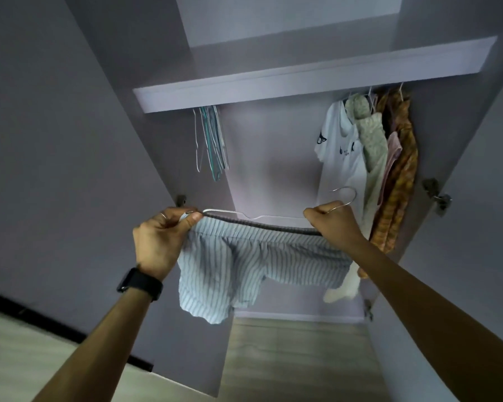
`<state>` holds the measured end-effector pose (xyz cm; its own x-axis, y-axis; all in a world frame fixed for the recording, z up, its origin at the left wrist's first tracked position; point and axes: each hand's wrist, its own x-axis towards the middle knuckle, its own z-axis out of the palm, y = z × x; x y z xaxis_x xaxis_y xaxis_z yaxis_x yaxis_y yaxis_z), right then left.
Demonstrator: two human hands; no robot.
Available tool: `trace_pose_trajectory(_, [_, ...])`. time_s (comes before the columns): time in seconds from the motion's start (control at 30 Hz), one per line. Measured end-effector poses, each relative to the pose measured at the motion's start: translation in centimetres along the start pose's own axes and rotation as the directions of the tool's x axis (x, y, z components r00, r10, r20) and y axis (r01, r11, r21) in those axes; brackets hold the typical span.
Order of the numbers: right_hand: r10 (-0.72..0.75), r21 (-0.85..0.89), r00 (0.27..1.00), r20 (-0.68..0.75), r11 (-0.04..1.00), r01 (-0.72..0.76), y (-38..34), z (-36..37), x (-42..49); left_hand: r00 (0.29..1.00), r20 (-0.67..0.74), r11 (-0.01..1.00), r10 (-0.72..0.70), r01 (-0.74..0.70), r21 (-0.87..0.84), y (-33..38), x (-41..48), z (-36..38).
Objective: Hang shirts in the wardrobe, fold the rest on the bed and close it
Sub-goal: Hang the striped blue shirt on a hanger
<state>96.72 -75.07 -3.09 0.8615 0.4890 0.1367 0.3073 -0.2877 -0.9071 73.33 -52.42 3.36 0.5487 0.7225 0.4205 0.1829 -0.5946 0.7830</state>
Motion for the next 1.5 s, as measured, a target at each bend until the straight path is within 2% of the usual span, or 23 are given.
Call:
trace_pose_trajectory(0.13, [-0.035, -0.244, 0.997, 0.069, 0.968, 0.051, -0.9, -0.7, -0.4, 1.000, -0.014, 1.000, 0.013, -0.013, -0.026, -0.3, 0.4, 0.4])
trace_pose_trajectory(0.3, [-0.254, -0.363, 0.955, 0.154, 0.884, 0.294, -3.7, -0.1, -0.9, 0.978, 0.162, 0.991, 0.133, -0.134, 0.000, 0.1, 0.7, 2.5])
trace_pose_trajectory(0.37, [-0.257, -0.464, 0.927, 0.273, 0.809, 0.361, -5.2, 0.4, -0.8, 0.946, 0.245, 0.976, 0.213, -0.218, -0.007, 0.8, 0.6, 3.5])
trace_pose_trajectory(0.43, [-0.242, -0.518, 0.922, 0.303, 0.771, 0.372, -5.9, 0.7, -0.5, 0.922, 0.325, 0.978, 0.210, -0.200, -0.064, 1.3, 0.8, 4.2])
trace_pose_trajectory(0.57, [-0.257, -0.422, 0.966, -0.010, 0.877, 0.229, -5.5, -0.1, 0.8, 0.842, 0.533, 0.993, 0.090, -0.117, 0.018, -0.3, 0.6, 4.4])
trace_pose_trajectory(0.6, [-0.264, -0.419, 0.964, -0.024, 0.879, 0.230, -5.4, -0.3, 1.0, 0.830, 0.555, 0.995, 0.056, -0.093, 0.038, -0.8, 0.4, 4.4])
trace_pose_trajectory(0.67, [-0.277, -0.430, 0.960, 0.053, 0.861, 0.272, -5.5, -0.3, 0.7, 0.822, 0.568, 0.990, 0.035, -0.105, 0.091, -1.2, 0.1, 4.6])
trace_pose_trajectory(0.77, [-0.270, -0.399, 0.954, 0.128, 0.867, 0.299, -6.1, 0.8, -0.2, 0.777, 0.624, 0.980, 0.089, -0.182, 0.086, 0.5, -0.4, 6.1])
trace_pose_trajectory(0.83, [-0.283, -0.293, 0.949, 0.136, 0.904, 0.312, -6.9, 1.0, -0.7, 0.763, 0.628, 0.972, 0.149, -0.231, 0.051, 2.3, -0.5, 7.6])
trace_pose_trajectory(0.9, [-0.374, -0.187, 0.924, 0.083, 0.905, 0.383, -7.0, 0.1, -1.3, 0.785, 0.586, 0.960, 0.200, -0.276, 0.042, 3.7, -0.2, 8.3])
trace_pose_trajectory(0.97, [-0.441, -0.256, 0.897, 0.003, 0.867, 0.427, -5.4, -1.7, -1.5, 0.827, 0.536, 0.978, 0.172, -0.207, 0.005, 4.1, 0.5, 7.8])
trace_pose_trajectory(1.03, [-0.334, -0.412, 0.942, 0.033, 0.854, 0.317, -2.5, -3.8, -1.6, 0.855, 0.506, 0.993, 0.117, -0.116, -0.034, 3.8, 1.5, 6.6])
trace_pose_trajectory(1.1, [-0.202, -0.434, 0.969, 0.142, 0.867, 0.245, 0.4, -4.4, -2.3, 0.842, 0.532, 0.995, 0.092, -0.099, -0.017, 3.5, 2.0, 5.8])
trace_pose_trajectory(1.17, [-0.185, -0.338, 0.970, 0.160, 0.912, 0.230, 2.2, -3.4, -3.3, 0.817, 0.565, 0.990, 0.111, -0.139, 0.005, 3.9, 2.0, 6.2])
trace_pose_trajectory(1.27, [-0.227, -0.261, 0.969, 0.098, 0.934, 0.245, 2.6, -1.5, -4.2, 0.798, 0.588, 0.979, 0.134, -0.200, 0.048, 5.1, 1.2, 8.5])
trace_pose_trajectory(1.33, [-0.234, -0.304, 0.969, 0.077, 0.920, 0.247, 3.0, -1.6, -4.0, 0.798, 0.591, 0.965, 0.118, -0.233, 0.122, 5.1, 0.8, 9.7])
trace_pose_trajectory(1.43, [-0.173, -0.507, 0.968, 0.183, 0.827, 0.244, 4.5, -3.3, -3.5, 0.785, 0.618, 0.966, 0.046, -0.193, 0.174, 4.2, 0.8, 9.8])
trace_pose_trajectory(1.5, [-0.082, -0.462, 0.978, 0.190, 0.872, 0.163, 5.3, -4.4, -3.8, 0.778, 0.629, 0.972, 0.016, -0.159, 0.173, 3.5, 0.6, 9.7])
